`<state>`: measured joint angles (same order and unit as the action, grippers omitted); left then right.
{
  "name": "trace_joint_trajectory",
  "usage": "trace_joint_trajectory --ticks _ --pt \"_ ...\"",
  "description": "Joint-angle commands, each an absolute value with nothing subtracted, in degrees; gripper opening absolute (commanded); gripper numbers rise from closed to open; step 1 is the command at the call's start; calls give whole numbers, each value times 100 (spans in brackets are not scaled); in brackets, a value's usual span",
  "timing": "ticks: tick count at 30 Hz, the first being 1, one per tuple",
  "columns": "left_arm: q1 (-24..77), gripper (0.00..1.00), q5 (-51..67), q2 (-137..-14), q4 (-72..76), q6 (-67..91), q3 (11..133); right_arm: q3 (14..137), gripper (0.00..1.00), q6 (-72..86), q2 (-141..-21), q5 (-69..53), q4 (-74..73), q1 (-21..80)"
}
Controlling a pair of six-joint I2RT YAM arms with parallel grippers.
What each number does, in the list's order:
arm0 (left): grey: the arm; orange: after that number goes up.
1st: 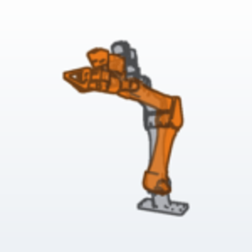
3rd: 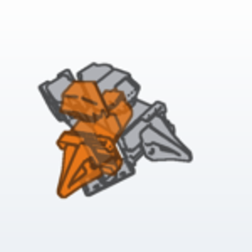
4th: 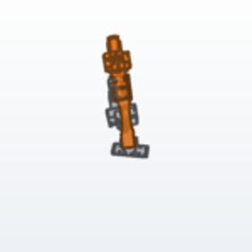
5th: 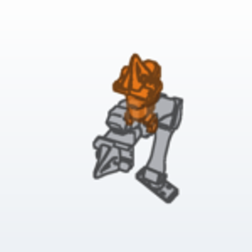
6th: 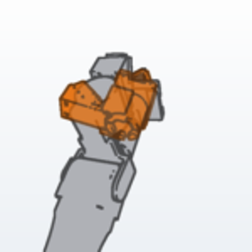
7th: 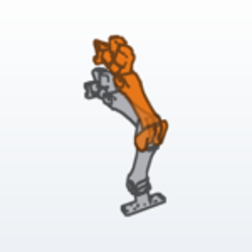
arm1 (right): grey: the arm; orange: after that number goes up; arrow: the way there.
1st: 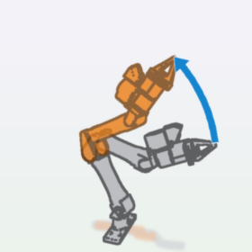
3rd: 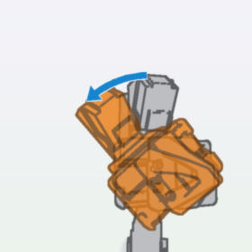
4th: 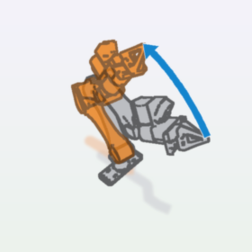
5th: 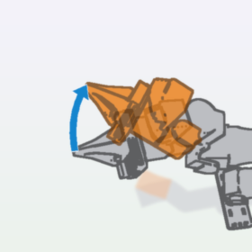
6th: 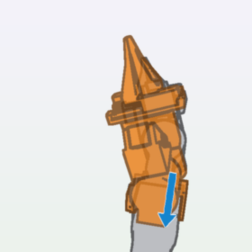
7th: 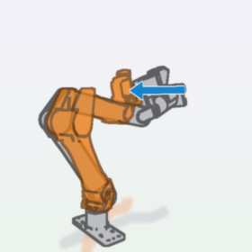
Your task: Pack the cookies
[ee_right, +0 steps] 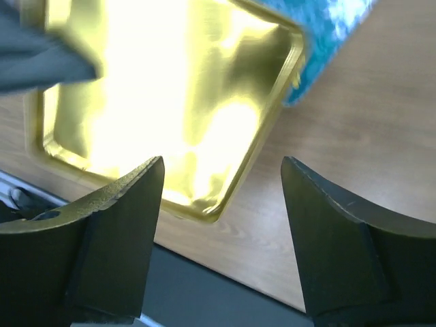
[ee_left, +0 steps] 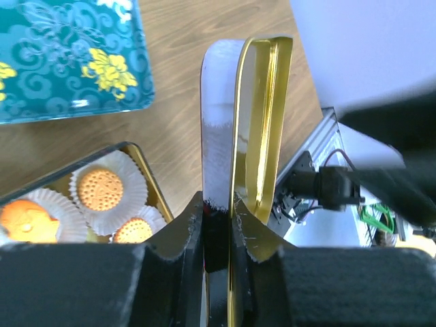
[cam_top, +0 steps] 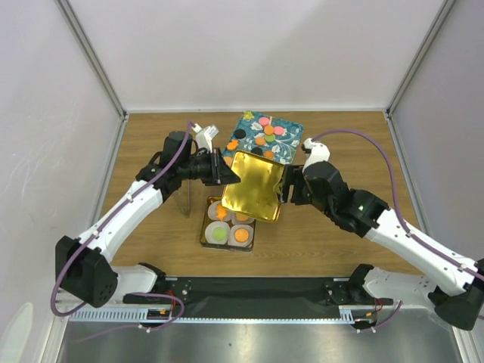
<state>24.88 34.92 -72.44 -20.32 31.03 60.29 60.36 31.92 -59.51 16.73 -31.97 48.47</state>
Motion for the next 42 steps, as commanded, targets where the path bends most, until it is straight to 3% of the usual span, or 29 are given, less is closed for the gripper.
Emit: trace_joint_trajectory --ticks 1,6,13,24,36,42 --pt "2347 0 3551 -7470 -2214 3146 6494 6600 75 2234 -5949 3299 -3287 5850" --pt "2285 0 3805 -7743 -2110 3515 6636 7100 80 1171 -6722 5025 -3279 7861" --pt "2276 0 3990 -7857 -2013 3858 6776 7357 84 -726 -8313 7318 -2998 8797" --pt "2276 0 4078 -7761 -2109 3902 6794 6944 81 -2583 -9333 8252 -1302 8561" --pt "2215 0 4350 -7576 -1951 4043 6504 6654 75 -3726 -9545 8227 -18 8112" --pt "2180 0 4473 -7488 -1925 4061 6390 6320 70 -5035 -9563 8227 1747 8007"
